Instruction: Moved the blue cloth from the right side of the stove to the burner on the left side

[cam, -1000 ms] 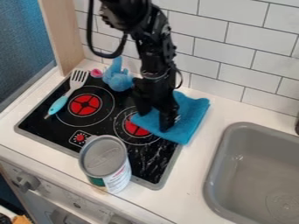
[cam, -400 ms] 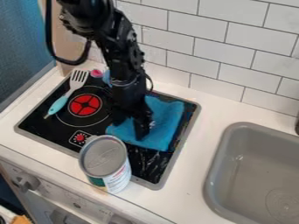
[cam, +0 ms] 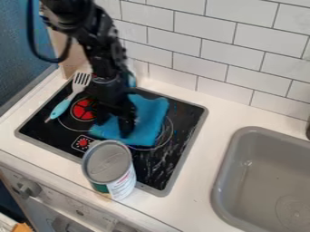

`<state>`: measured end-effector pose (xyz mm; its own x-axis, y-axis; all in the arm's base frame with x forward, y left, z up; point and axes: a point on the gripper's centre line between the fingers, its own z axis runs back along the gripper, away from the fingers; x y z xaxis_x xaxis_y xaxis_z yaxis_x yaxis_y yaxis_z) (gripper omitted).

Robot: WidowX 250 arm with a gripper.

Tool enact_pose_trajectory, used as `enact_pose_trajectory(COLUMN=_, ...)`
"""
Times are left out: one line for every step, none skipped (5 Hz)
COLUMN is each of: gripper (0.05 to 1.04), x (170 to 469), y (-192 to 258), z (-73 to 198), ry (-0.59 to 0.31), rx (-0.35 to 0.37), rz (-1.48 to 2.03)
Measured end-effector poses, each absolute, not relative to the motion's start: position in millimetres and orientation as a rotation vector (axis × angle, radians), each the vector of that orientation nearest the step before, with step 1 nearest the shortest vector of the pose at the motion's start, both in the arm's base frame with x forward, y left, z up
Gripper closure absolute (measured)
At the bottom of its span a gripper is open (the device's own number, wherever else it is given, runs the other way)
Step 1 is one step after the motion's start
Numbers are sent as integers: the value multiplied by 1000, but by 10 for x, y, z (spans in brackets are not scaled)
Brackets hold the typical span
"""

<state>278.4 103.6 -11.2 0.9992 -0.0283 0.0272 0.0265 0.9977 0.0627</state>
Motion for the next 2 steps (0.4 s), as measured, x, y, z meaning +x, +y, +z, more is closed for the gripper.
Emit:
enact_pose_trajectory(gripper=82, x=2769, y=1351, z=-93, ry=-18, rx=72, rz=45)
enact_pose_trajectory(gripper=82, x=2769, y=1531, z=-64, ry=-16, rx=108, rz=113)
